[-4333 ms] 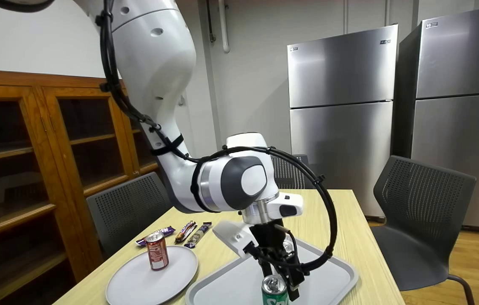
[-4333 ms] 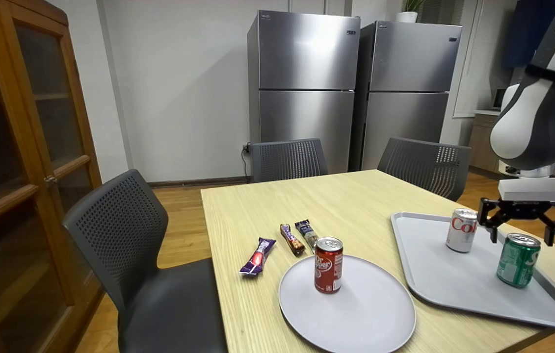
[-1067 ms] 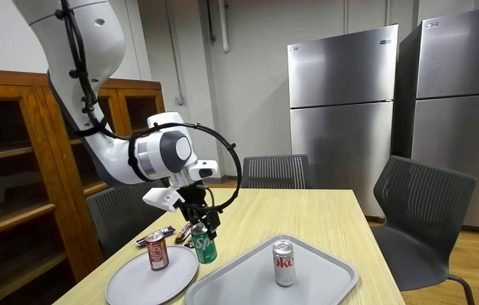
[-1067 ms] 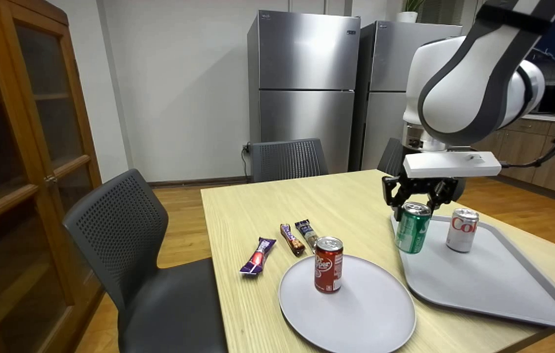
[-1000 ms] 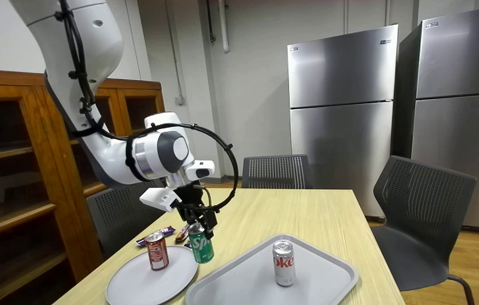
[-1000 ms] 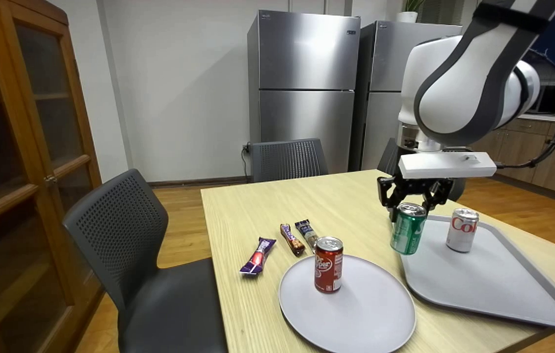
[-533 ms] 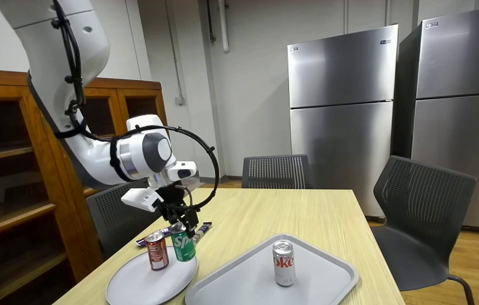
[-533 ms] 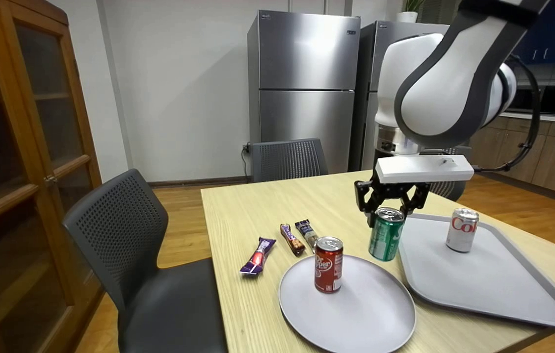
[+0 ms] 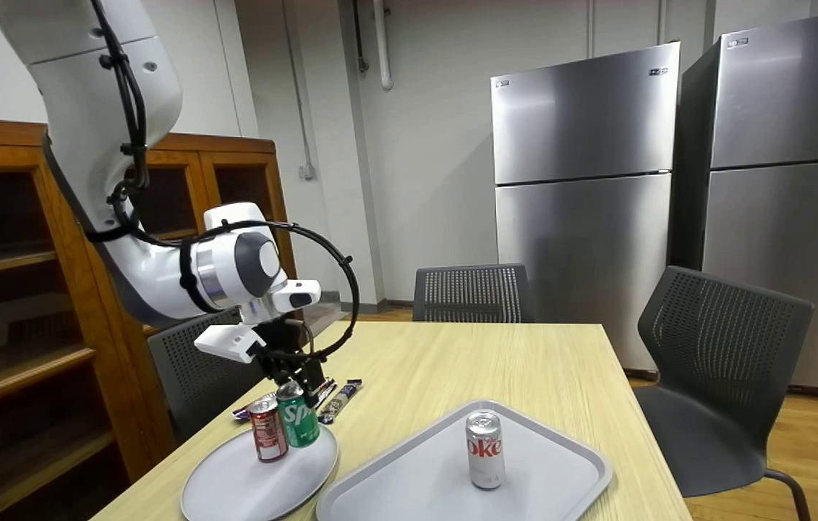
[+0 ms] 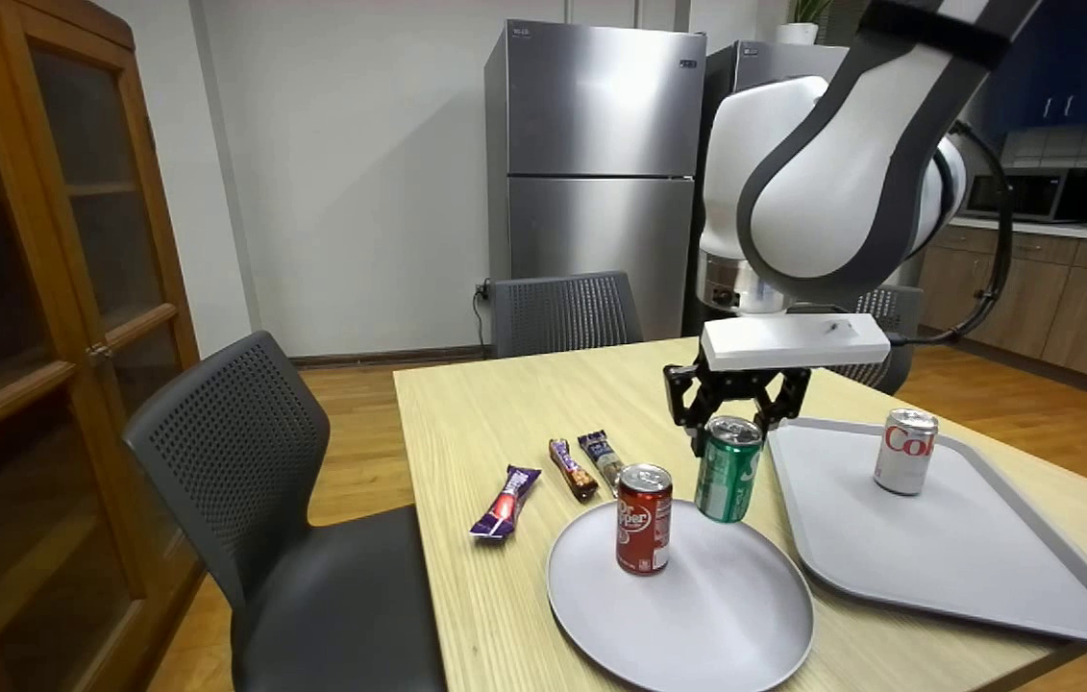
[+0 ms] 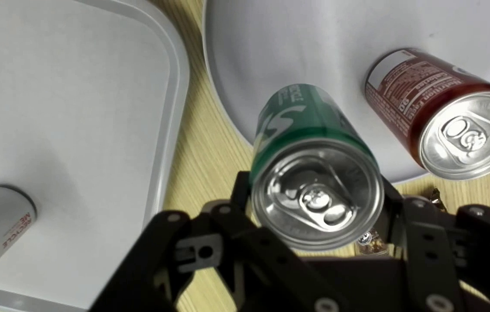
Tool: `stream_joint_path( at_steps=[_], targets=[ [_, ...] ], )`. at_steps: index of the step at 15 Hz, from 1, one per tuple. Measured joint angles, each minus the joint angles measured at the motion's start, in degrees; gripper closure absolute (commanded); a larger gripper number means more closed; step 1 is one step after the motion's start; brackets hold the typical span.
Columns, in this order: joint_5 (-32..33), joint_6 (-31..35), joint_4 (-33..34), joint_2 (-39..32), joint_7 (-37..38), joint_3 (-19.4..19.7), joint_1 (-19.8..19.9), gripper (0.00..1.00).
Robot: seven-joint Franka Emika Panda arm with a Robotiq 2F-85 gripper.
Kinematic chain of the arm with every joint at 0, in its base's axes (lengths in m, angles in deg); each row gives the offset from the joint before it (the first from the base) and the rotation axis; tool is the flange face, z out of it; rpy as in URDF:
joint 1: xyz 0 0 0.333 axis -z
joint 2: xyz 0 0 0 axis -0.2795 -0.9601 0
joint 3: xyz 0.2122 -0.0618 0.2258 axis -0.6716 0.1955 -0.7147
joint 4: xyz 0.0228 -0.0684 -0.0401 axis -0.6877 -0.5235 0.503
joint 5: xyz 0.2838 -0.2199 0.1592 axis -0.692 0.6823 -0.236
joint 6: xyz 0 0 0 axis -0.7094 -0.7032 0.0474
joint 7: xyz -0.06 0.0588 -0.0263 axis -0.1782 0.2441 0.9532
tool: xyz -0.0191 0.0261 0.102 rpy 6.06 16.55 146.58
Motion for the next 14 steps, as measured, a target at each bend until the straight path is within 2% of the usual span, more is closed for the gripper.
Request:
stream_joint_path(
  at_steps=[14],
  targets=[
    [-3.5, -1.9, 6.7, -7.7, 0.6, 0.0, -1.4, 0.61]
  ],
)
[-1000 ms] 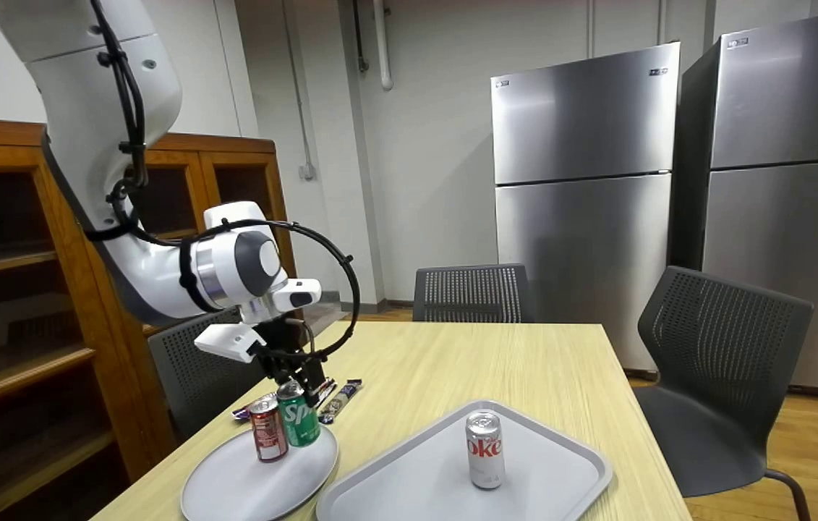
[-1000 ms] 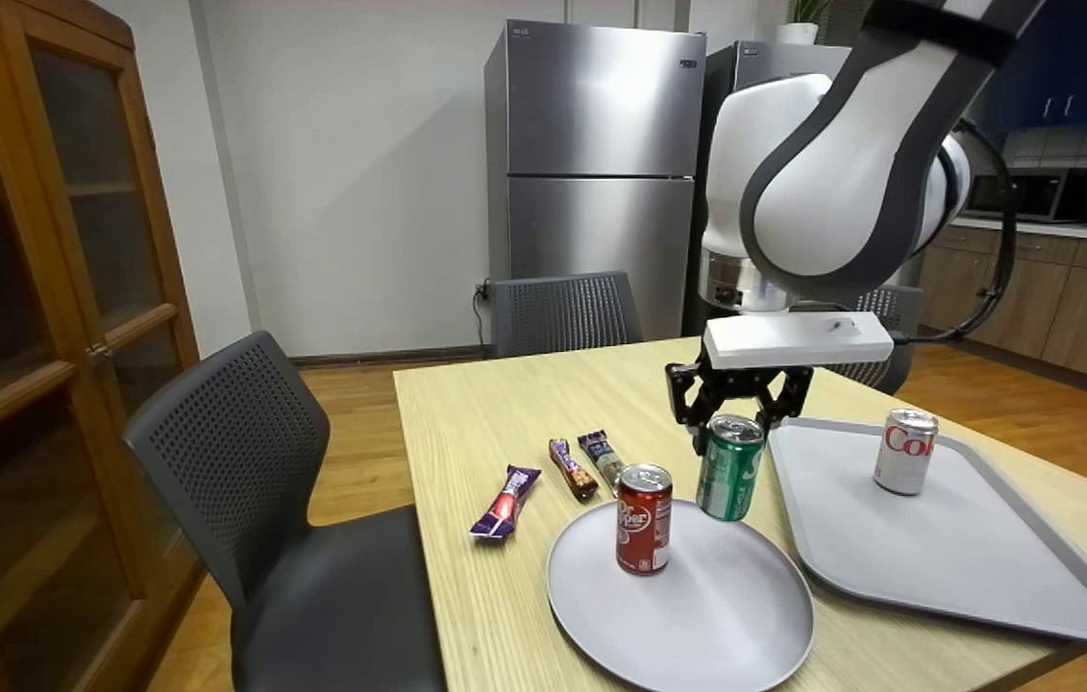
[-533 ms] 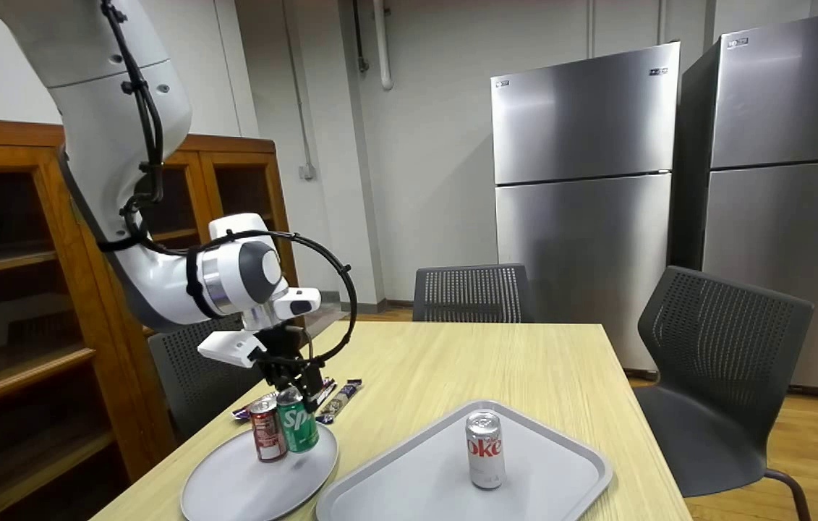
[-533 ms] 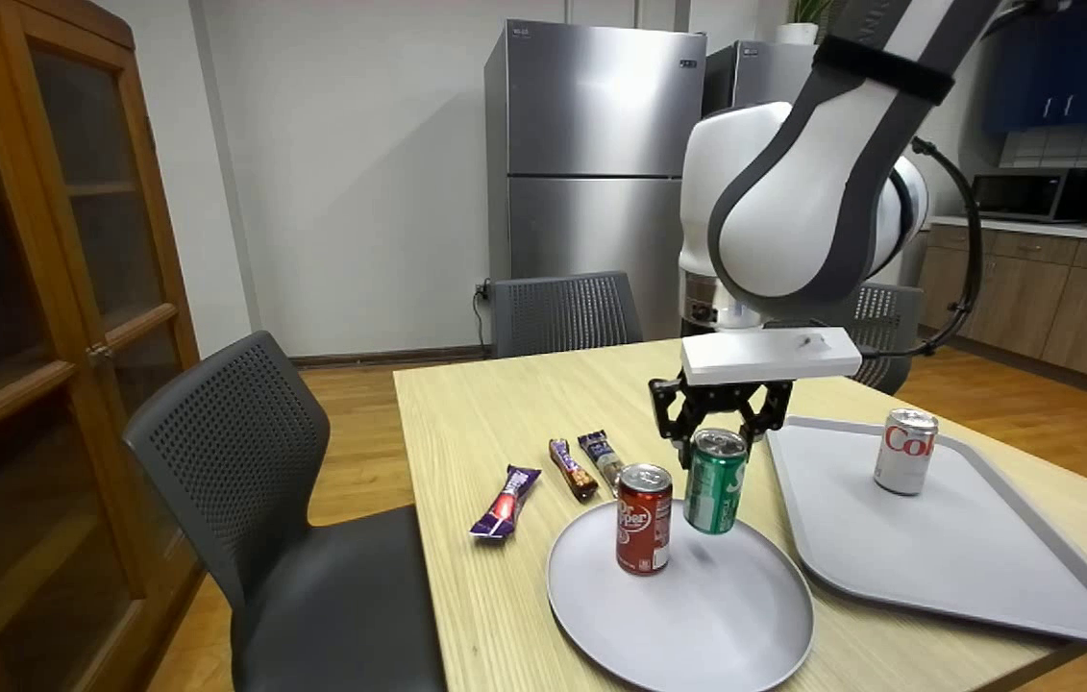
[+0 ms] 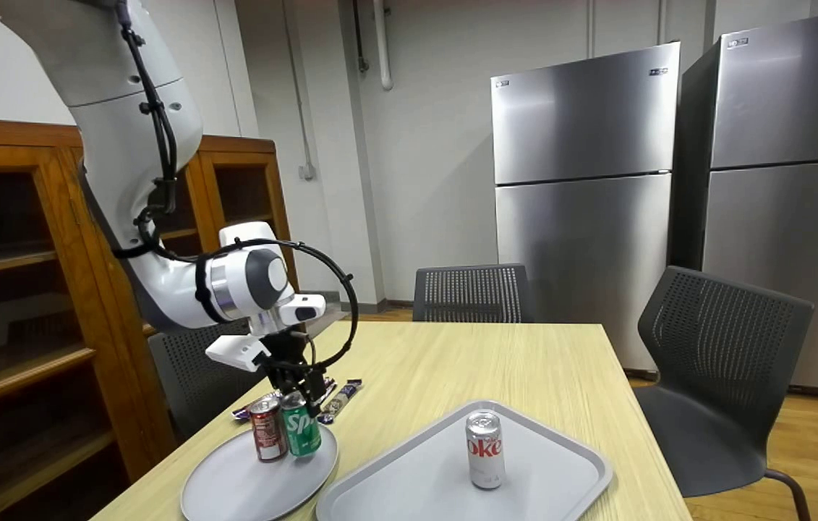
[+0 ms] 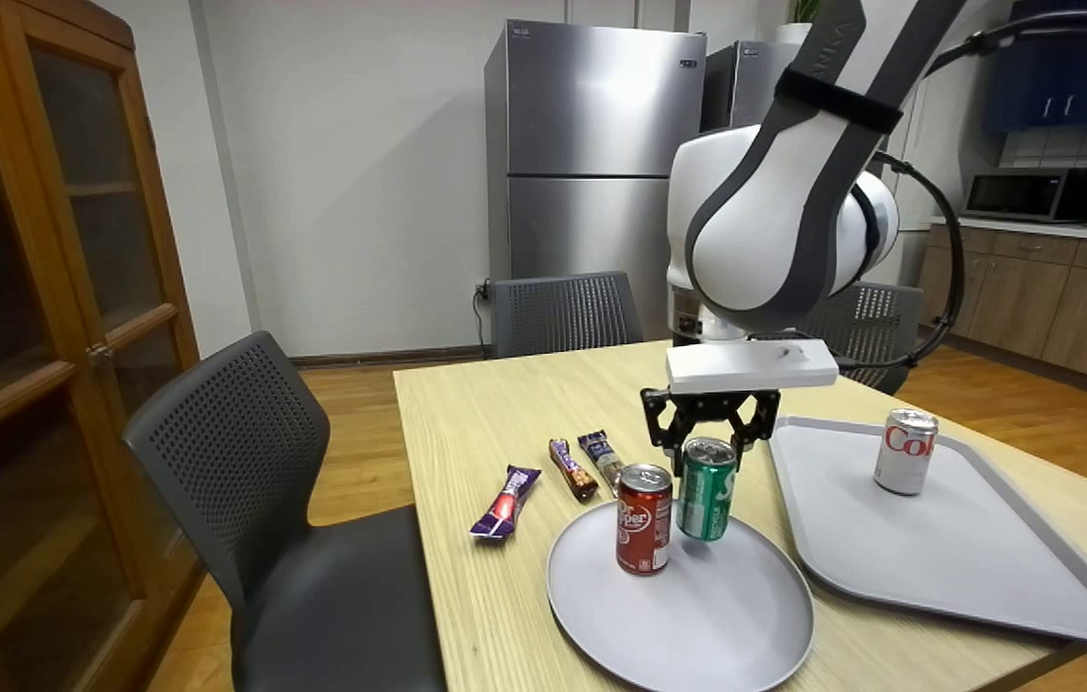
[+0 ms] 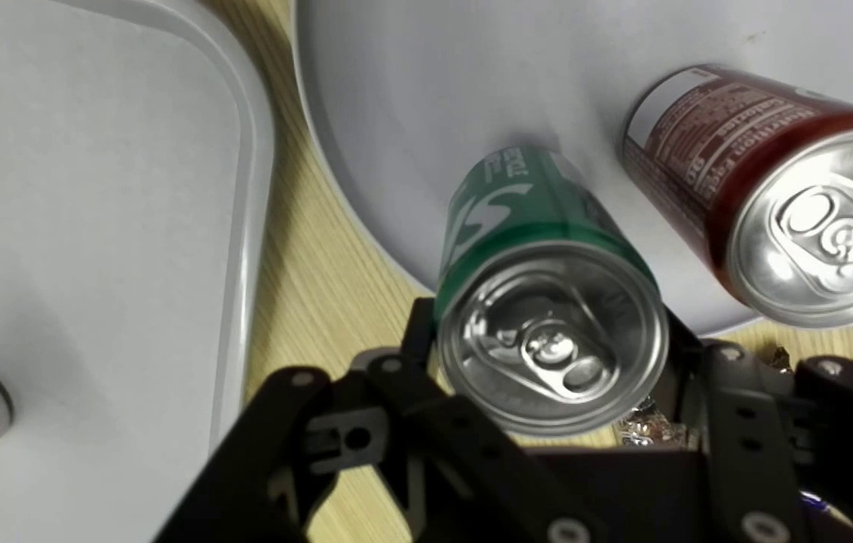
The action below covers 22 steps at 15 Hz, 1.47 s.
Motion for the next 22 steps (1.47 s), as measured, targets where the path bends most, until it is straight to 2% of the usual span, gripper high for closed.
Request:
stream_joint_path(
  at_steps=[6, 7, 8, 11, 22],
  targets=[
    [-0.9, -0.9, 1.2, -1.6, 0.0, 0.1, 0.0, 0.61],
    [-1.0, -1.1, 1.4, -1.8, 0.0, 0.1, 0.0, 0.53],
    [-1.0, -1.2, 1.5, -1.9, 0.0, 0.1, 0.0, 0.11],
    [-1.1, -1.5, 1.8, -2.1, 0.0, 0.1, 0.0, 0.01],
    [-1.2, -1.4, 3.1, -1.0, 0.0, 2.5, 0.0, 0.00]
  ],
)
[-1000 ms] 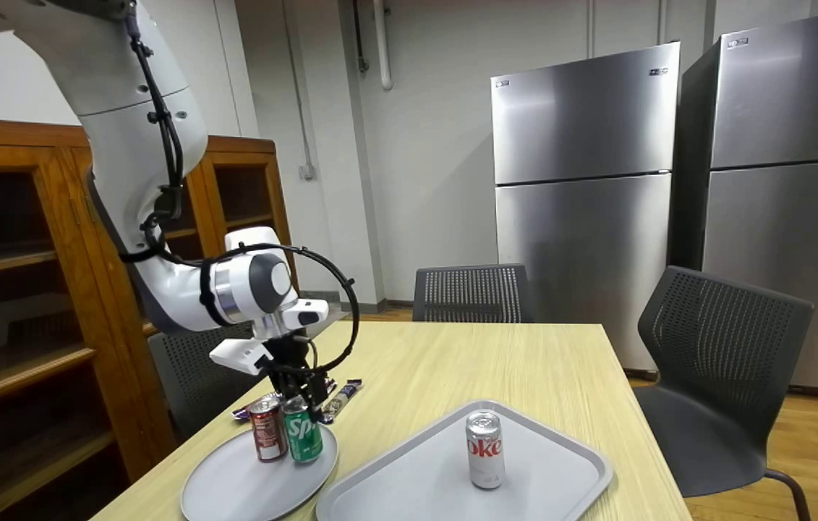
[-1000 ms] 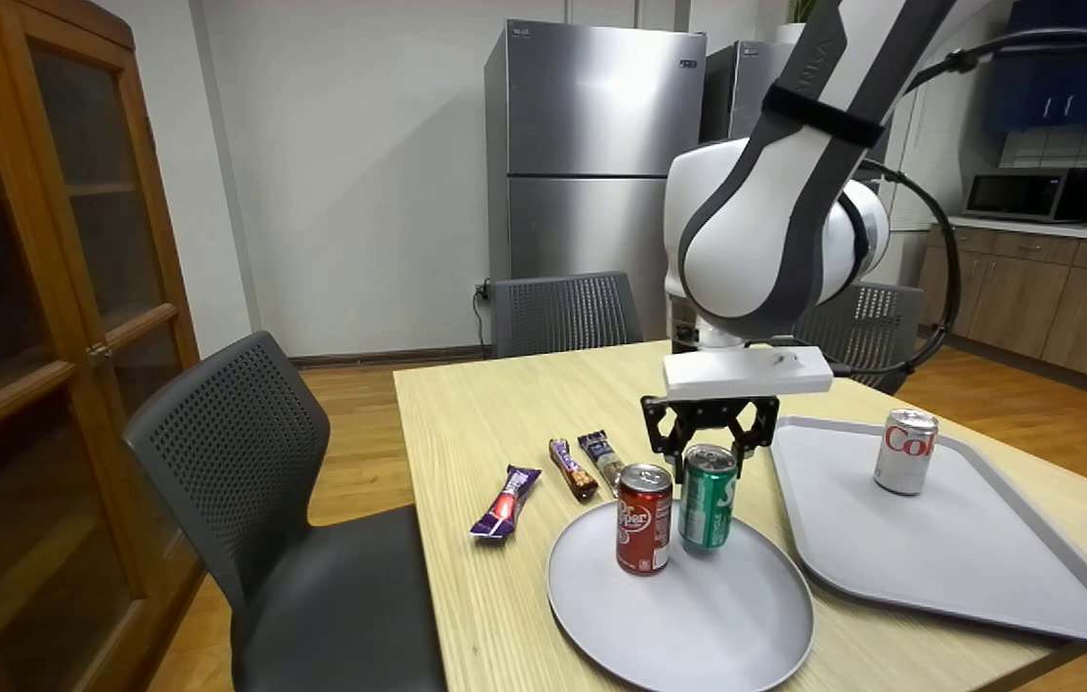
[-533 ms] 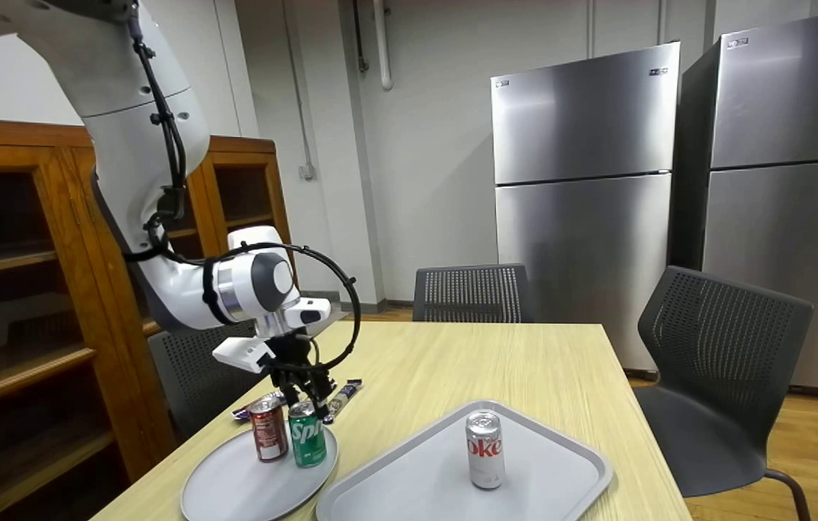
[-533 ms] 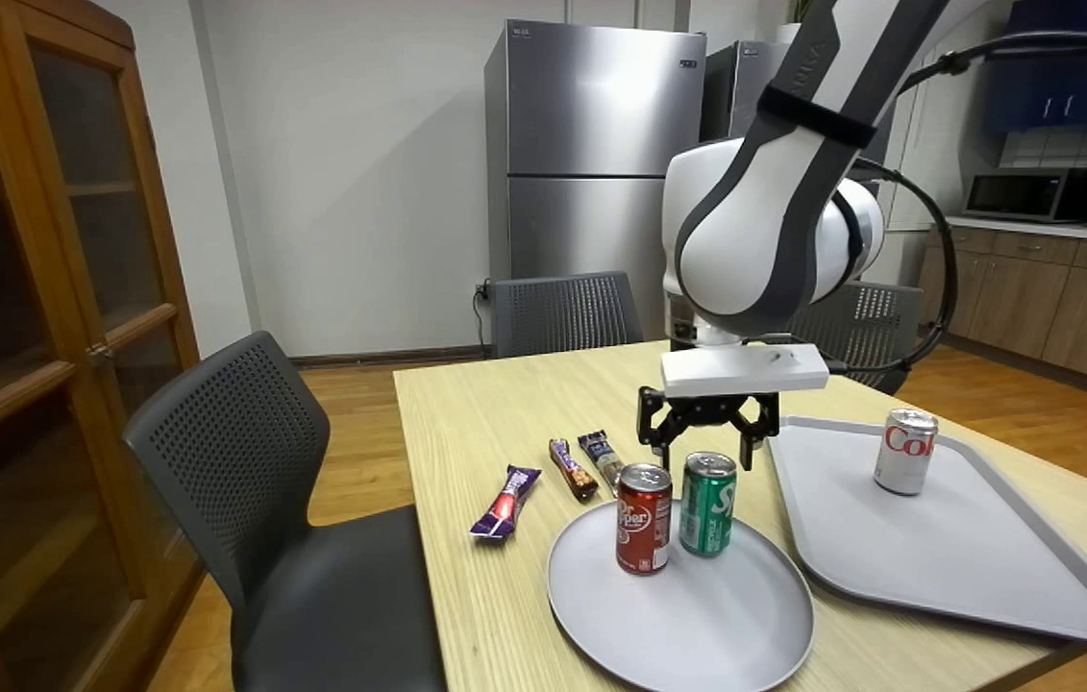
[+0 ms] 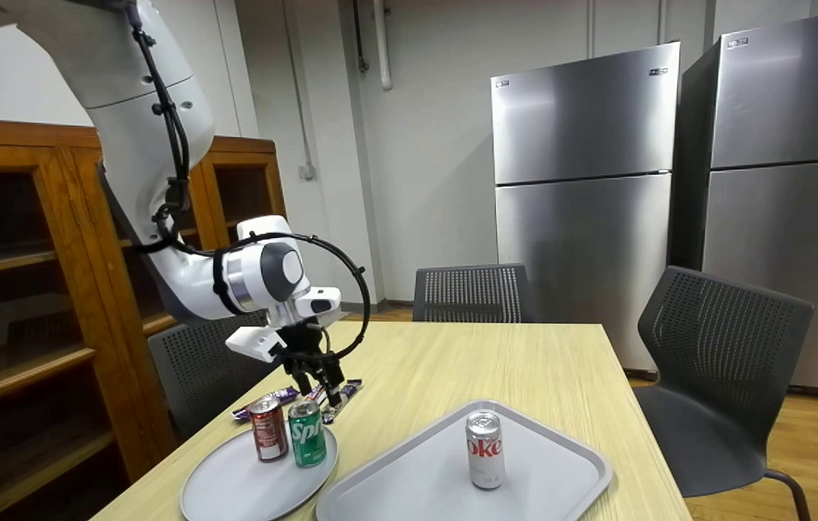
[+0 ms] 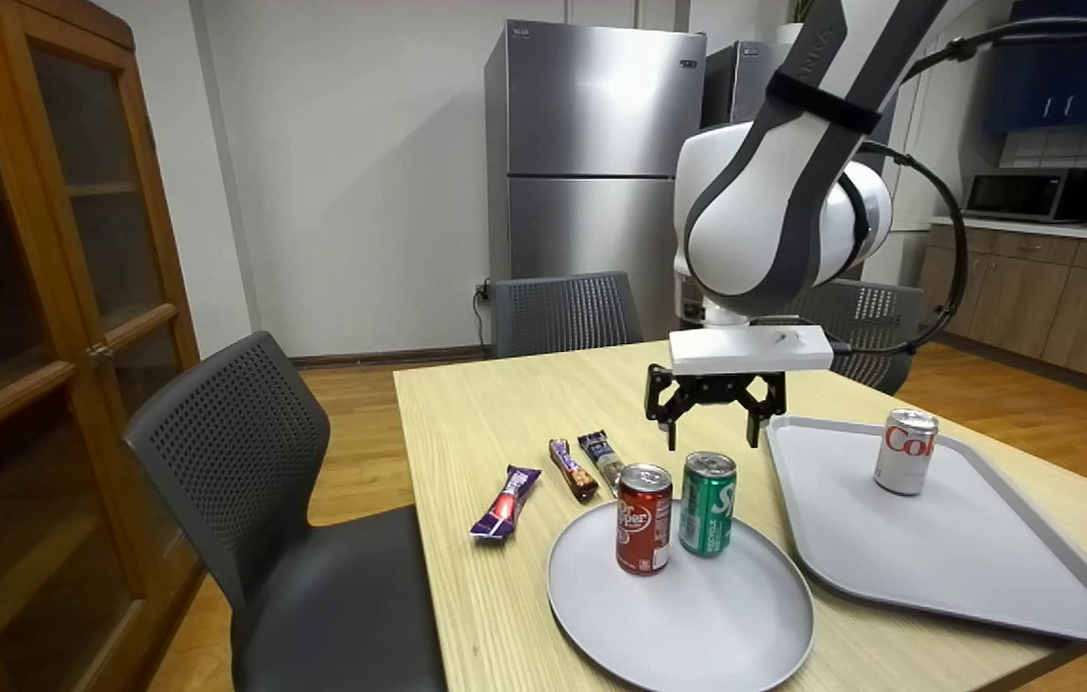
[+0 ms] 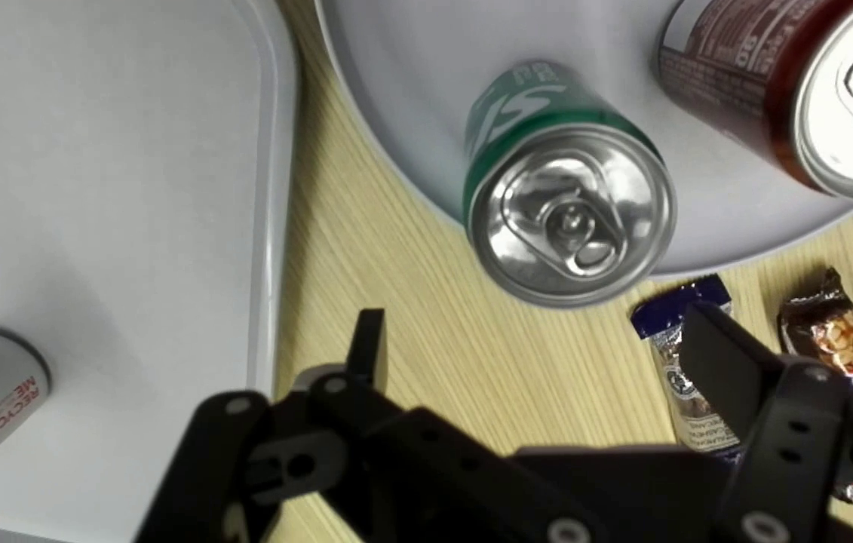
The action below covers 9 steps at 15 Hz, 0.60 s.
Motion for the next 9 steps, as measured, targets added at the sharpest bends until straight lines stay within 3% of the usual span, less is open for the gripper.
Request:
stream_joint_path(
  at_steps=[9],
  targets=[
    [0.0, 0.3, -0.2, 3.5, 0.0, 3.8, 1.8, 0.00]
  ],
)
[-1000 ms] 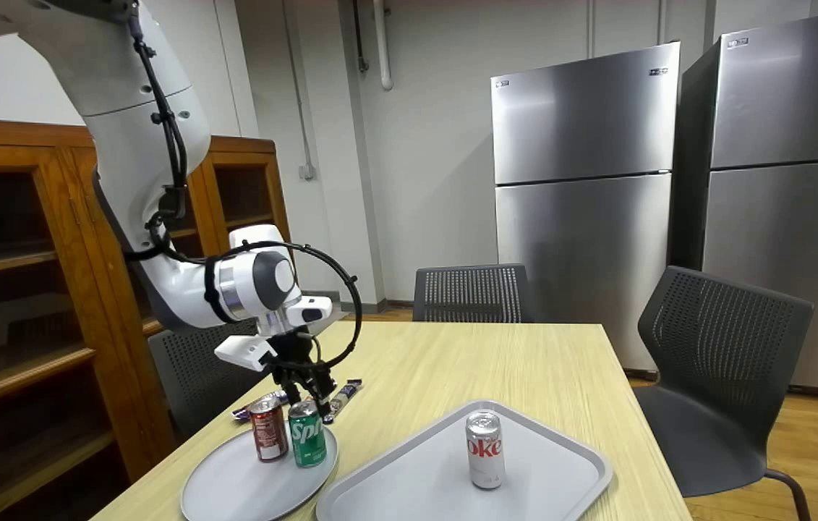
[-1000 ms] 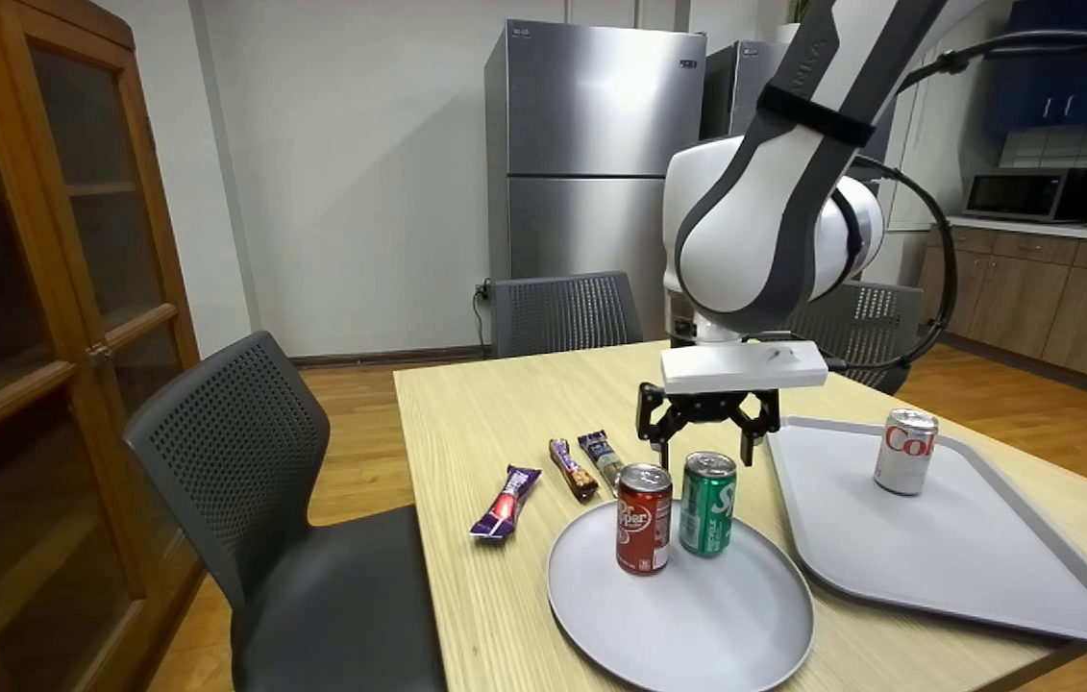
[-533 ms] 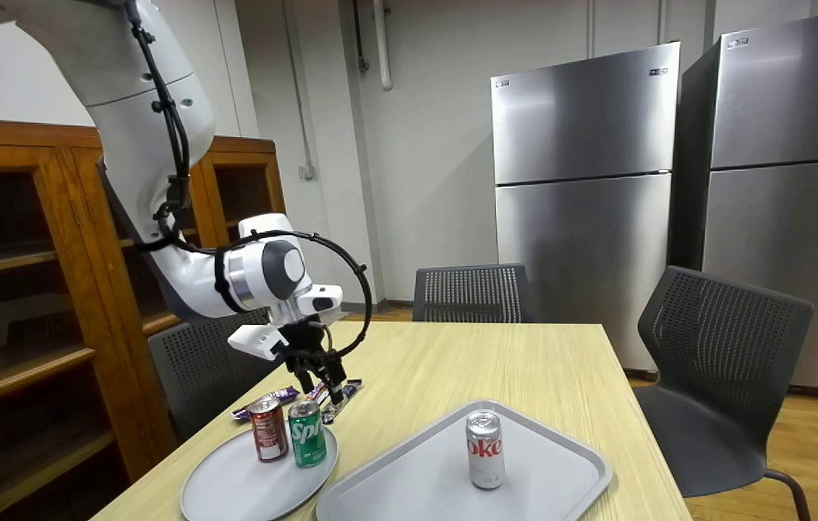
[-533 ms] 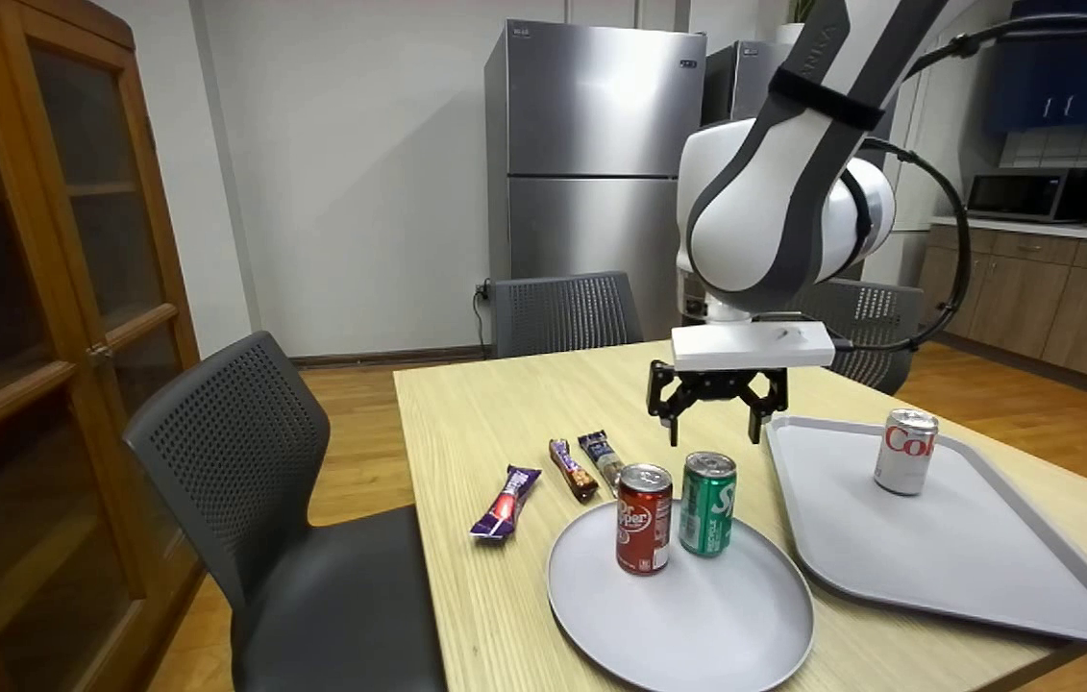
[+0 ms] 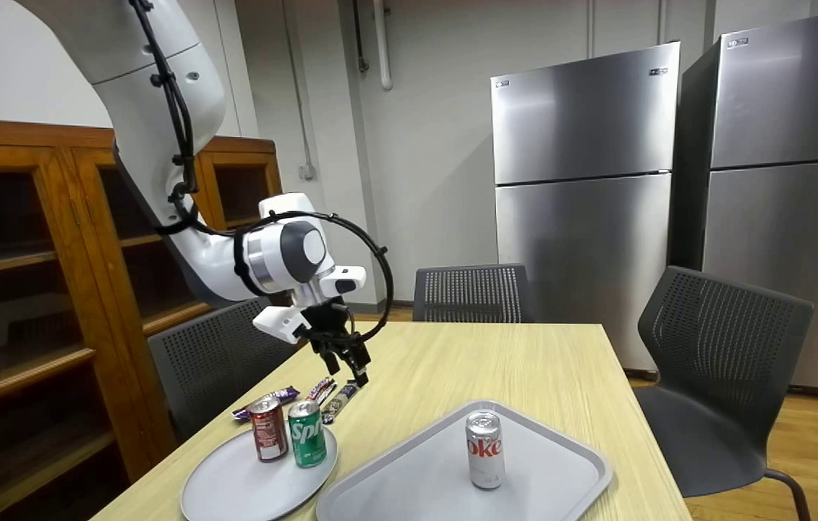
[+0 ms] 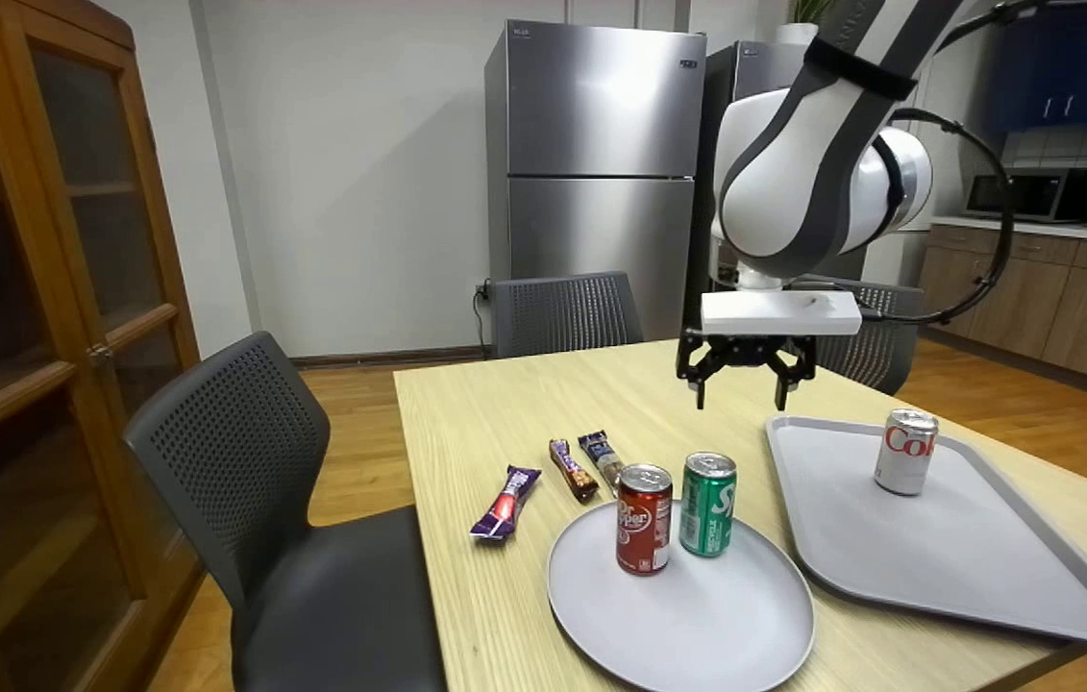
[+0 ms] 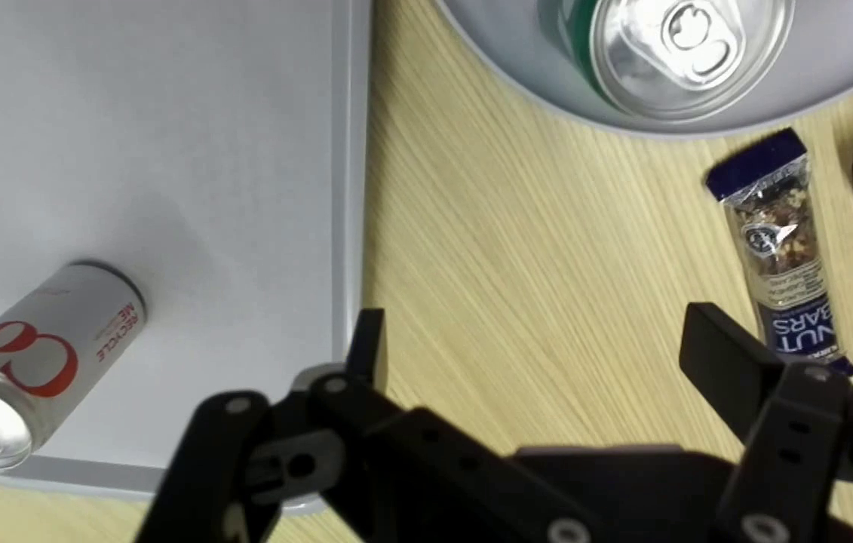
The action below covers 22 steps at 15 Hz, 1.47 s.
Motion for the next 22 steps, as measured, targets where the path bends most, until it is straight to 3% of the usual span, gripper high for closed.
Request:
stream_joint_path(
  at_steps=[11, 22],
  targets=[
    [-0.1, 1.2, -4.2, 6.4, -2.2, 1.7, 8.8, 0.00],
    [-4.6, 1.9, -6.7, 8.8, -11.6, 2.8, 18.4, 0.00]
  ],
)
